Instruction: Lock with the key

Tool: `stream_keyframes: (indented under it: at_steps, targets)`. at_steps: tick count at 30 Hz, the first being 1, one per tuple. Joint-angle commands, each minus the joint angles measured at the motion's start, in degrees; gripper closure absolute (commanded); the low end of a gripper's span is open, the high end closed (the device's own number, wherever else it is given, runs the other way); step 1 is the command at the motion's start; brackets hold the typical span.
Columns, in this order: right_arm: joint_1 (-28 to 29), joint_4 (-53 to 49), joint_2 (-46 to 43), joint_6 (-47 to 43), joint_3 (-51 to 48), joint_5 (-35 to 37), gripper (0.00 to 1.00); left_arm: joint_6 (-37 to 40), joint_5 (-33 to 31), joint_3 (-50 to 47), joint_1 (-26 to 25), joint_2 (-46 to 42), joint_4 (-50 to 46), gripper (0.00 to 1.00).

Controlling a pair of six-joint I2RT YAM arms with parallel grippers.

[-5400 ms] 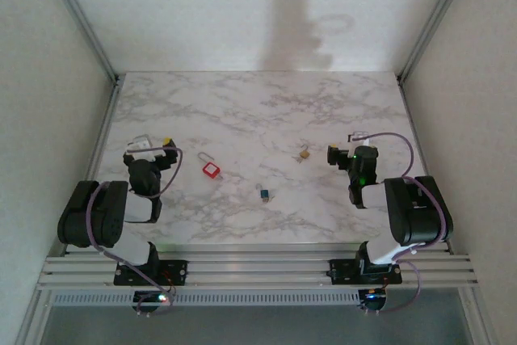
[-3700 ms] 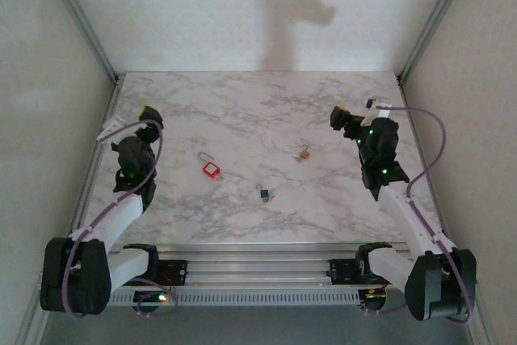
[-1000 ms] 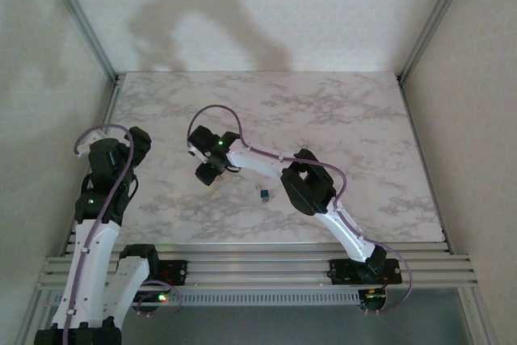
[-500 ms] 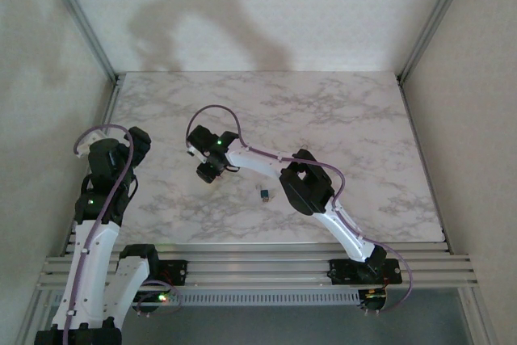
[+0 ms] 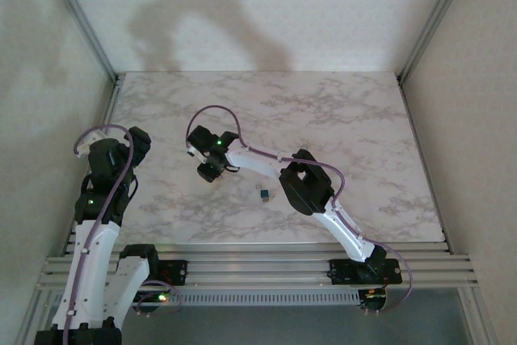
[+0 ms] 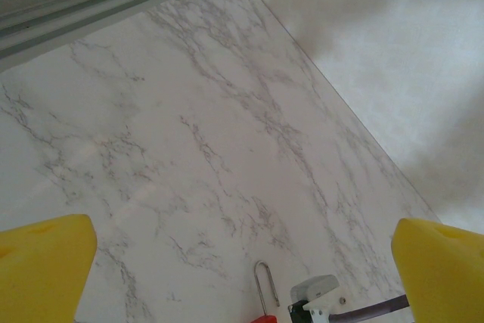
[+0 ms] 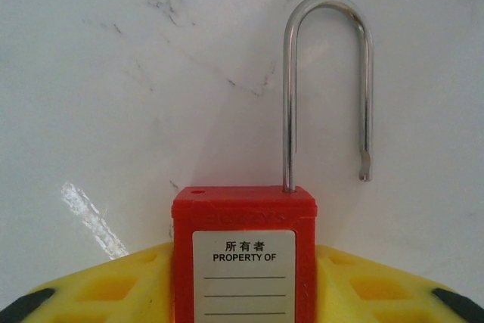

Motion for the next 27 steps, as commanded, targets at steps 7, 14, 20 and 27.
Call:
stream_keyframes:
  at_steps: [7, 14, 20, 27]
  targets:
    - [0.5, -0.6, -2.3, 0.1, -2.9, -1.5, 0.72, 1.3, -0.4, -0.7, 0.5, 0.7, -0.8, 0.00]
    - [0.5, 0.6, -7.9, 0.1, -6.3, -2.6, 0.84, 1.4, 0.5, -0.8, 0.5, 1.5, -0.4, 0.00]
    - [0.6, 3.4, -17.1, 0.7, -13.1, -5.8, 0.96, 1.3, 5.0, -1.2, 0.5, 2.9, 1.3, 0.00]
    - [0.5, 7.0, -29.4, 2.2, -24.5, -8.7, 1.00, -1.4, 18.2, -3.8, 0.5, 4.4, 6.0, 0.00]
